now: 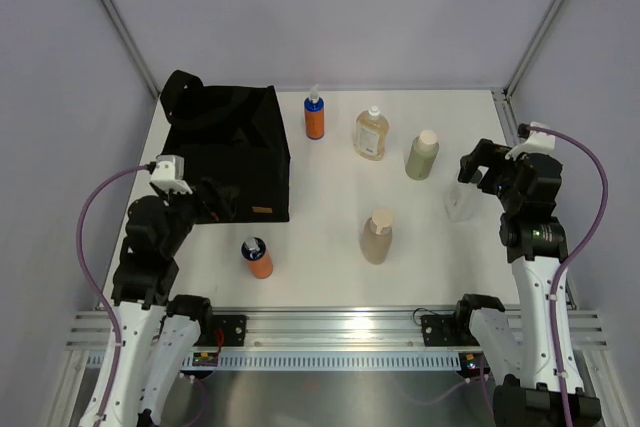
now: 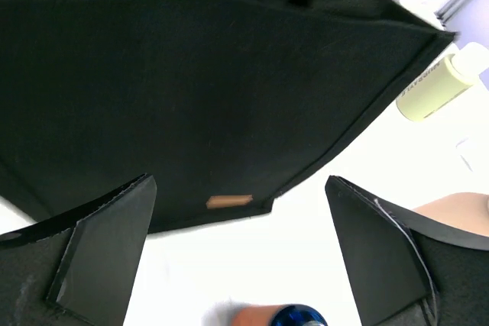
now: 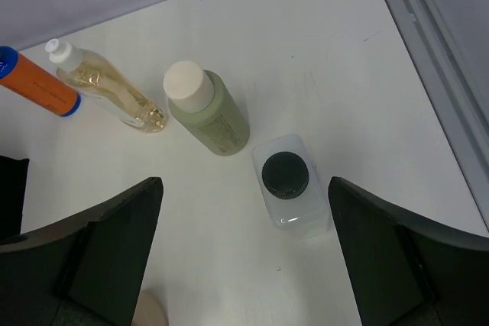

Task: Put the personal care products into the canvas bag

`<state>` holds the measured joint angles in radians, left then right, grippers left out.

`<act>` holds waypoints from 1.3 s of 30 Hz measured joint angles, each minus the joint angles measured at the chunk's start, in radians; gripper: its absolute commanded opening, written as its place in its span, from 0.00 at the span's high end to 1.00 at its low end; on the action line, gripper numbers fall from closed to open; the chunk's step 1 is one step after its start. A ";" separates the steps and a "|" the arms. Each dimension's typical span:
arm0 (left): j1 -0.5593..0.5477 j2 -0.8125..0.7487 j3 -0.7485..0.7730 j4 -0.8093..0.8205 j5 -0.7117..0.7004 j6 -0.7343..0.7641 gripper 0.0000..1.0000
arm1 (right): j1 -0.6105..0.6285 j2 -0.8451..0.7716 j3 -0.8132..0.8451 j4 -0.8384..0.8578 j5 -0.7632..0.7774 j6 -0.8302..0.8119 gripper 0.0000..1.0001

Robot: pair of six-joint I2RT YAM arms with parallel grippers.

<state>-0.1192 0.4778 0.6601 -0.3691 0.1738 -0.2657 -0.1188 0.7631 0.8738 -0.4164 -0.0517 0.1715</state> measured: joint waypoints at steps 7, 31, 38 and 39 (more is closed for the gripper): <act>-0.001 0.003 0.191 -0.252 -0.153 -0.242 0.01 | -0.002 -0.002 0.054 -0.104 -0.322 -0.274 0.01; -0.171 0.149 0.212 -0.641 -0.168 -0.547 0.01 | -0.001 -0.026 -0.026 -0.290 -0.781 -0.652 0.01; -0.378 0.226 0.188 -0.650 -0.251 -0.631 0.01 | -0.001 -0.030 -0.029 -0.292 -0.780 -0.660 0.00; -0.413 0.244 0.188 -0.654 -0.275 -0.649 0.01 | -0.001 -0.033 -0.031 -0.292 -0.780 -0.661 0.01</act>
<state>-0.5320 0.7216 0.8482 -1.0229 -0.1017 -0.9142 -0.1200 0.7303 0.8433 -0.7086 -0.8322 -0.4896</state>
